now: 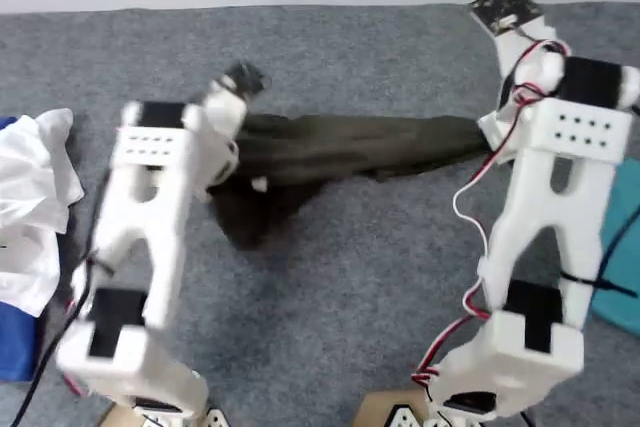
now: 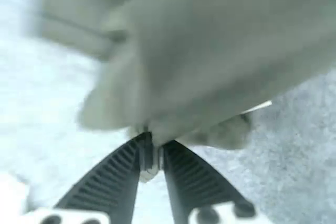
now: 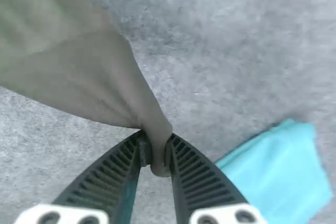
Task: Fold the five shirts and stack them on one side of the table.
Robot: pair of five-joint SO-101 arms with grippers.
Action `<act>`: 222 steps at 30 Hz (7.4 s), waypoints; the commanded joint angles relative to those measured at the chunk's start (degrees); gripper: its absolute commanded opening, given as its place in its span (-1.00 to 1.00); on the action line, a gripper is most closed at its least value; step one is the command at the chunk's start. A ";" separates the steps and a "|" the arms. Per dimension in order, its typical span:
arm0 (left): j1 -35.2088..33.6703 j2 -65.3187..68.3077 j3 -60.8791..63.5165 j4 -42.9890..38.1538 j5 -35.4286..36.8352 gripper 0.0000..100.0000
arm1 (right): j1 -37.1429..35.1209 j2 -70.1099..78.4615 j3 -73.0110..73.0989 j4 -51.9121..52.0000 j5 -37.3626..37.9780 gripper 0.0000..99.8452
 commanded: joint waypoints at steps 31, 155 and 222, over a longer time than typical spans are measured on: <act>-0.88 -16.18 7.34 13.19 -5.71 -0.99 | -4.09 -2.42 -2.99 1.71 6.33 -0.97; -14.59 -47.03 -36.18 3.87 -6.42 -0.99 | 6.64 -49.45 -3.43 -37.76 18.46 -0.98; -8.00 -1.14 6.11 -47.12 -9.32 -0.99 | -6.37 -19.65 44.48 -80.13 24.70 -0.98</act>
